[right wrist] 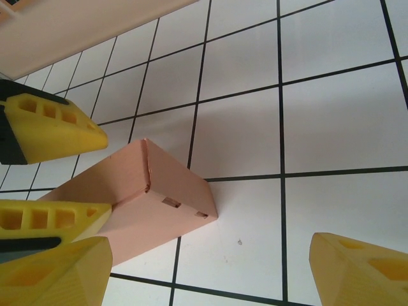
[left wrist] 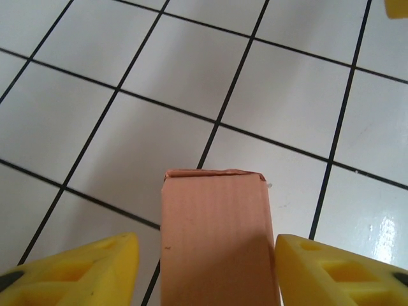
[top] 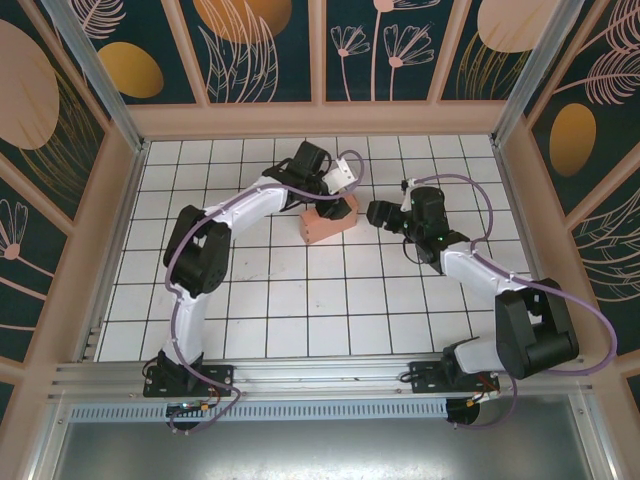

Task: Fold the paper box

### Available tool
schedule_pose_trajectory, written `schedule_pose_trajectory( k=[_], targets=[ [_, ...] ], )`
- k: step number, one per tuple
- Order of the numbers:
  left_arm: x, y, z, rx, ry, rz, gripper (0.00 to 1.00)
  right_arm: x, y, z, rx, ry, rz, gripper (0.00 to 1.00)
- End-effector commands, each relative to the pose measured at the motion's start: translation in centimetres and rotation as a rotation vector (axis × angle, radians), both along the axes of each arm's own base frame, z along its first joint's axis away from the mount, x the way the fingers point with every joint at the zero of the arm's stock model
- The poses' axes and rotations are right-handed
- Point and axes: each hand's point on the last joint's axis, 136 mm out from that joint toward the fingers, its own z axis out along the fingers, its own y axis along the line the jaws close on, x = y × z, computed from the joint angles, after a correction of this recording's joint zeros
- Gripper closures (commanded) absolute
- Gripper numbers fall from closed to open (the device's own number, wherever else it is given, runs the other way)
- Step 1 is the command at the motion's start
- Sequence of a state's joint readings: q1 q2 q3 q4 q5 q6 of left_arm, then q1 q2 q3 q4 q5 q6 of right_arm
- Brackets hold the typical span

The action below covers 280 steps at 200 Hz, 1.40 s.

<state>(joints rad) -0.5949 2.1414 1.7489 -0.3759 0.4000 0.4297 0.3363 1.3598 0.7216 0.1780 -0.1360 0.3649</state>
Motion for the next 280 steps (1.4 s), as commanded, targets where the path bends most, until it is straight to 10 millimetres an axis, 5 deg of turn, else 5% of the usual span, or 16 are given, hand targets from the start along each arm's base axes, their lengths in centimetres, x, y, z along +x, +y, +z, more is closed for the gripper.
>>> schedule_pose_trajectory(
  k=[1, 36, 89, 114, 148, 191, 234, 280],
  targets=[
    [-0.9, -0.5, -0.9, 0.018, 0.059, -0.047, 0.44, -0.2, -0.5, 0.6, 0.007, -0.024, -0.003, 0.19],
    [-0.8, -1.0, -1.9, 0.025, 0.089, -0.045, 0.48, -0.3, -0.6, 0.2, 0.007, -0.013, -0.003, 0.19],
    [-0.9, -2.3, 1.0, -0.086, 0.08, -0.044, 0.28, -0.4, -0.7, 0.0, 0.016, -0.005, -0.003, 0.19],
    [-0.8, -2.4, 0.4, -0.083, 0.09, -0.041, 0.26, -0.4, -0.7, 0.0, 0.017, -0.006, -0.001, 0.19],
    [-1.5, -2.5, -2.0, -0.052, 0.15, -0.05, 0.44, -0.6, -1.0, 0.0, 0.012, -0.006, -0.01, 0.19],
    [-2.0, -2.1, -3.6, 0.018, 0.126, -0.047, 0.54, -0.6, -1.1, 0.0, 0.014, -0.006, -0.011, 0.19],
    [-1.5, -1.8, -2.6, 0.021, 0.073, -0.032, 0.58, -0.6, -1.0, -0.1, 0.019, -0.003, -0.007, 0.2],
    [0.6, 0.2, 1.0, 0.049, -0.233, 0.072, 0.56, -0.7, -1.1, -0.4, 0.017, 0.001, -0.011, 0.2]
  ],
)
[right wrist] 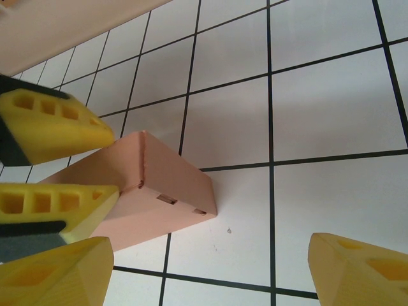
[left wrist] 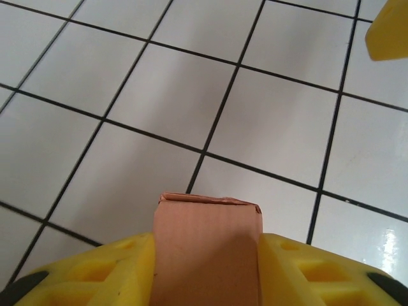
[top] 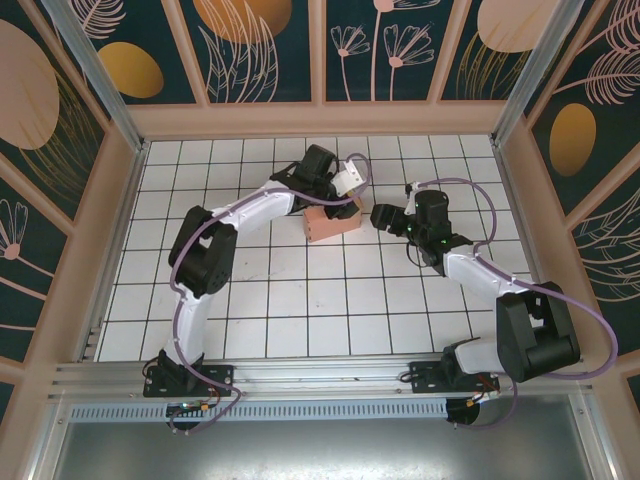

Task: Fold the paper box

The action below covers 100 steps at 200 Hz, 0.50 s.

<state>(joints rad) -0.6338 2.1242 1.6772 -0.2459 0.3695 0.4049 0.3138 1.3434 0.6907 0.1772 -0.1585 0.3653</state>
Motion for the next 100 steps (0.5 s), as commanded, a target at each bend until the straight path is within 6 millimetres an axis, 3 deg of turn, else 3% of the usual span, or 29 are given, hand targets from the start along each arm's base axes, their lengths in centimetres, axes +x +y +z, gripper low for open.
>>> schedule_pose_trajectory(
  k=[1, 32, 70, 100],
  targets=[
    [1.2, 1.9, 1.1, 0.08, -0.181, 0.079, 0.56, -0.1, -0.4, 0.4, 0.01, -0.017, -0.007, 0.2],
    [2.4, 4.3, 3.4, 0.136, -0.384, 0.187, 0.57, 0.0, -0.6, 0.5, 0.011, -0.021, -0.012, 0.2],
    [3.6, 7.8, 2.4, 0.318, -0.501, 0.272, 0.56, 0.0, -0.6, 0.4, 0.017, -0.02, -0.011, 0.2],
    [4.1, 8.4, 2.3, 0.358, -0.523, 0.3, 0.55, 0.1, -0.4, 0.5, 0.026, -0.022, -0.007, 0.2]
  ],
)
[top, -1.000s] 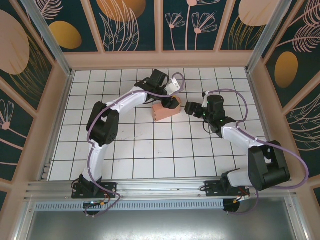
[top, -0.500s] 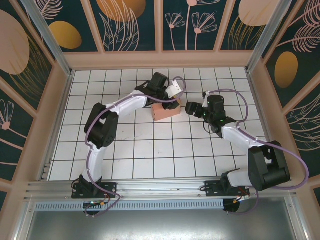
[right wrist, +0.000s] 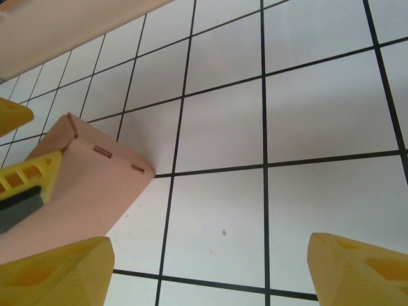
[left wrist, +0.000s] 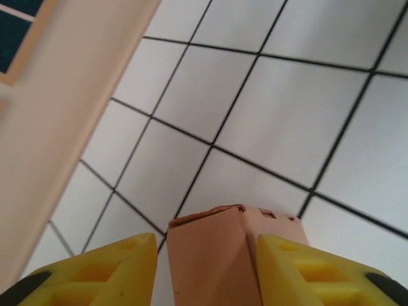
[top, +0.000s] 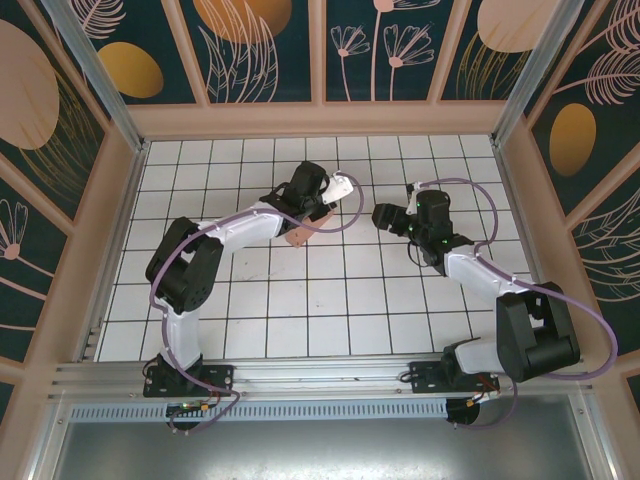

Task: Fold the paper box

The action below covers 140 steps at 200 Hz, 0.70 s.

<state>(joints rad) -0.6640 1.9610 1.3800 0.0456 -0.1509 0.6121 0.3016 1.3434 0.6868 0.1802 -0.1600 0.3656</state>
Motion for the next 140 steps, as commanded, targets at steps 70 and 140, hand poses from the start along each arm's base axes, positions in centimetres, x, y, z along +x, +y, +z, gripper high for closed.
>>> schedule_pose_trajectory(
  k=[70, 140],
  targets=[
    [-1.4, -2.1, 0.0, 0.049, -0.026, -0.024, 0.56, 0.2, 0.1, 0.6, 0.028, -0.023, 0.006, 0.2],
    [-1.9, -4.6, 3.2, -0.166, 0.015, 0.037, 0.22, 0.1, -0.2, 0.7, 0.027, -0.026, -0.003, 0.21]
  ],
)
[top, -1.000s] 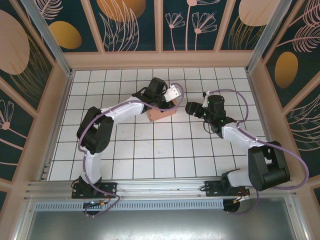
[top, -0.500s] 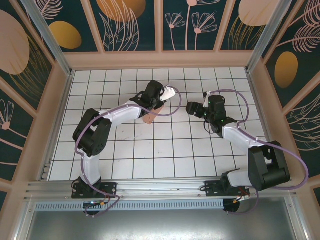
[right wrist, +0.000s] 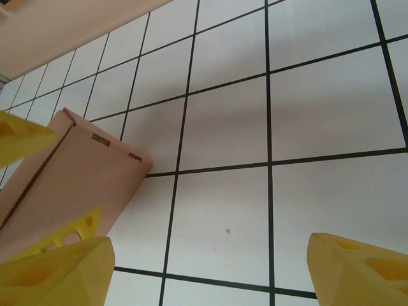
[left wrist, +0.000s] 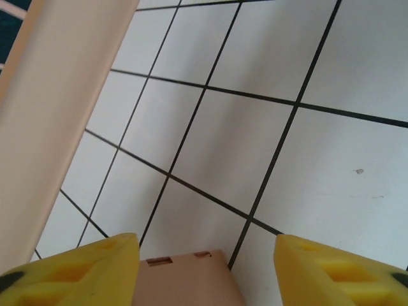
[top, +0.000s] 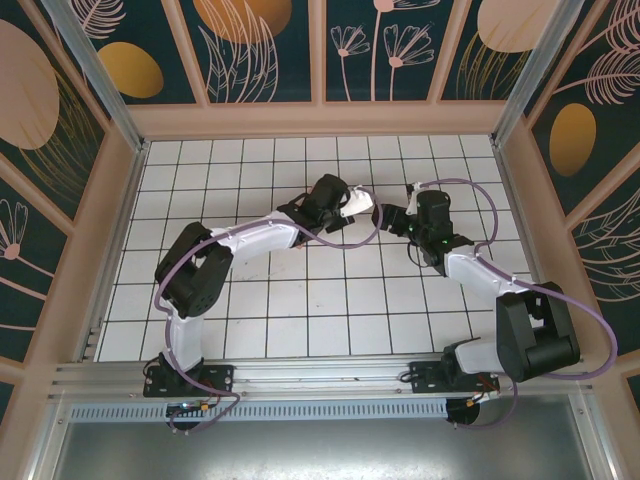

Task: Fold the paper box

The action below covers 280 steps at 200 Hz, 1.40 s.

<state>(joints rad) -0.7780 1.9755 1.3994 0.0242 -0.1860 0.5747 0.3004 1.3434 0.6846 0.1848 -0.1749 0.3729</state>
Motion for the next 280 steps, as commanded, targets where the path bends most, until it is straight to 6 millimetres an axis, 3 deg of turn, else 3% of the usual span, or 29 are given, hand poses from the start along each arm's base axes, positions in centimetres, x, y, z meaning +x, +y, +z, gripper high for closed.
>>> schedule_pose_trajectory(
  k=[1, 35, 61, 107, 126, 151, 192, 202, 205, 215, 248, 280],
  targets=[
    [1.6, 0.1, 3.6, -0.172, 0.009, 0.106, 0.21, 0.1, -0.4, 0.7, 0.013, -0.029, -0.011, 0.21],
    [3.8, 2.0, 5.8, -0.357, 0.132, 0.197, 0.11, 0.0, -0.5, 0.8, 0.015, -0.03, -0.008, 0.2],
    [5.0, 4.4, 6.0, -0.436, 0.207, 0.265, 0.01, -0.2, -0.7, 0.7, 0.012, -0.032, -0.014, 0.2],
    [6.2, 7.7, 0.9, -0.357, 0.385, 0.429, 0.01, -0.4, -0.7, 0.7, 0.022, -0.03, -0.012, 0.2],
    [5.3, 7.1, -1.1, -0.344, 0.481, 0.418, 0.01, -0.4, -0.7, 0.7, 0.023, -0.03, -0.011, 0.2],
    [4.4, 5.8, -2.0, -0.378, 0.567, 0.383, 0.04, -0.3, -0.5, 0.6, 0.027, -0.028, -0.008, 0.2],
    [4.5, 6.2, -3.7, -0.341, 0.602, 0.424, 0.12, -0.4, -0.5, 0.6, 0.031, -0.025, -0.008, 0.2],
    [4.6, 6.5, -3.9, -0.329, 0.592, 0.438, 0.17, -0.4, -0.6, 0.6, 0.029, -0.025, -0.008, 0.21],
    [4.6, 6.5, -3.9, -0.327, 0.59, 0.436, 0.22, -0.4, -0.6, 0.6, 0.029, -0.024, -0.009, 0.21],
    [4.5, 6.6, -3.6, -0.334, 0.58, 0.431, 0.33, -0.5, -0.6, 0.6, 0.026, -0.025, -0.01, 0.21],
    [5.2, 7.6, -1.8, -0.346, 0.477, 0.464, 0.43, -0.5, -0.6, 0.4, 0.028, -0.022, -0.011, 0.2],
    [5.8, 9.3, -1.4, -0.308, 0.373, 0.536, 0.55, -0.4, -0.5, 0.4, 0.03, -0.021, -0.007, 0.2]
  ],
)
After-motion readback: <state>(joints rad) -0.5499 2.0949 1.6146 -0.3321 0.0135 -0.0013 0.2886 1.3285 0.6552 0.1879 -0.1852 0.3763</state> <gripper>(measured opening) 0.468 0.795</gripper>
